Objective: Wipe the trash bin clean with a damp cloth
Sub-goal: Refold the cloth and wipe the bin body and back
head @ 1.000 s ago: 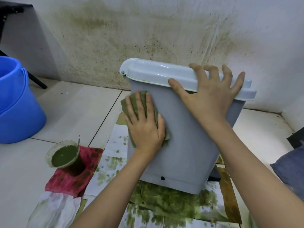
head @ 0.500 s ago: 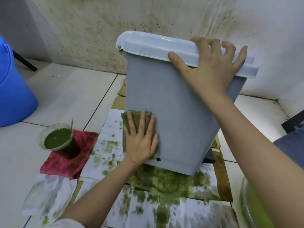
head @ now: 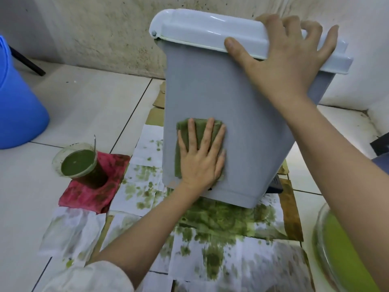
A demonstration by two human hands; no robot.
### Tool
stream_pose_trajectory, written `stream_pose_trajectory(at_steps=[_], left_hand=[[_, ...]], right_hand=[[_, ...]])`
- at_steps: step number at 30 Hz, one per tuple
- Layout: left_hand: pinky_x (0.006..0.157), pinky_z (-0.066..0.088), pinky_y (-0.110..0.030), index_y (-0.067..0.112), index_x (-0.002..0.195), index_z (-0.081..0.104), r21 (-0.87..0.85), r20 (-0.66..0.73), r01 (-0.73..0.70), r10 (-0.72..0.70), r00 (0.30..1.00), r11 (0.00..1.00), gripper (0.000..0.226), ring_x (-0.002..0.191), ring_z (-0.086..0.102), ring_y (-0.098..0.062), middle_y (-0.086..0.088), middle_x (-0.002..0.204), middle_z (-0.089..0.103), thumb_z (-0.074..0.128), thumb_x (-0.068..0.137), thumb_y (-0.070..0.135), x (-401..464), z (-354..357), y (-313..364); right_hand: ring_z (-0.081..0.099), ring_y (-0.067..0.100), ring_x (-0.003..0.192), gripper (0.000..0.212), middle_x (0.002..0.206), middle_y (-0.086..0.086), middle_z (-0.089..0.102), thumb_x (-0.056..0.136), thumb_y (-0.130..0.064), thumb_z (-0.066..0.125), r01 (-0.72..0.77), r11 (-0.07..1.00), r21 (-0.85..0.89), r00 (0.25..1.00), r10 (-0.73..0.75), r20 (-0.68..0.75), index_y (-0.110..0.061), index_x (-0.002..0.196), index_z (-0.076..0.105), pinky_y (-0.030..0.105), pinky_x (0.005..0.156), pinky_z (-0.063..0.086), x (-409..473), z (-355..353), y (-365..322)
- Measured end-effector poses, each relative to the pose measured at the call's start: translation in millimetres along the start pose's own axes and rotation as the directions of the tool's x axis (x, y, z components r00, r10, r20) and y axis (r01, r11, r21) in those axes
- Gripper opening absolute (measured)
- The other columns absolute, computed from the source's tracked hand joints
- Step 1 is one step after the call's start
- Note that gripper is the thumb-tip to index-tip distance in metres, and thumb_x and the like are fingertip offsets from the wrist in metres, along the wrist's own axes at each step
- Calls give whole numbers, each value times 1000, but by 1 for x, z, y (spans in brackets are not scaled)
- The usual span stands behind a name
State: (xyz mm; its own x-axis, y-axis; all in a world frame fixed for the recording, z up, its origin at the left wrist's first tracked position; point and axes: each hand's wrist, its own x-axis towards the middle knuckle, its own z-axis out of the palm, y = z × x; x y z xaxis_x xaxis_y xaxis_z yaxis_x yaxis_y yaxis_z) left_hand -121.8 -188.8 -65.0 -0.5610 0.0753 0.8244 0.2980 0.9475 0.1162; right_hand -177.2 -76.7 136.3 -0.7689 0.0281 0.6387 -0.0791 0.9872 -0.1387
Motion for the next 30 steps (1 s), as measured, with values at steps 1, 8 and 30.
stream_pose_trajectory(at_steps=[1, 8, 30], left_hand=[[113, 11, -60, 23, 148, 22, -20, 22, -12, 13, 1000, 1000, 56, 145, -1, -36, -4, 154, 22, 35, 96, 39, -5, 5, 15], [118, -3, -49, 22, 151, 8, 68, 252, -724, 690, 678, 686, 60, 146, -3, -31, -6, 159, -9, 28, 97, 40, -86, 8, -44], [105, 39, -44, 14, 142, 38, -417, 93, 816, -874, 476, 400, 54, 132, 40, -11, 2, 144, 43, 18, 99, 40, -33, -9, -13]], right_hand=[[33, 27, 133, 75, 132, -6, 51, 75, -82, 26, 0, 1000, 0, 1000, 0, 4, -34, 128, 49, 51, 114, 4, 0, 0, 0], [34, 28, 133, 76, 130, -5, 53, 75, -84, 27, 16, 1000, 6, 999, -16, -31, -34, 127, 50, 51, 114, 3, -8, -4, 0], [32, 28, 133, 70, 133, -5, 50, 77, -80, 32, 6, 999, 32, 1000, -7, 10, -33, 126, 49, 49, 114, 3, 1, 1, -1]])
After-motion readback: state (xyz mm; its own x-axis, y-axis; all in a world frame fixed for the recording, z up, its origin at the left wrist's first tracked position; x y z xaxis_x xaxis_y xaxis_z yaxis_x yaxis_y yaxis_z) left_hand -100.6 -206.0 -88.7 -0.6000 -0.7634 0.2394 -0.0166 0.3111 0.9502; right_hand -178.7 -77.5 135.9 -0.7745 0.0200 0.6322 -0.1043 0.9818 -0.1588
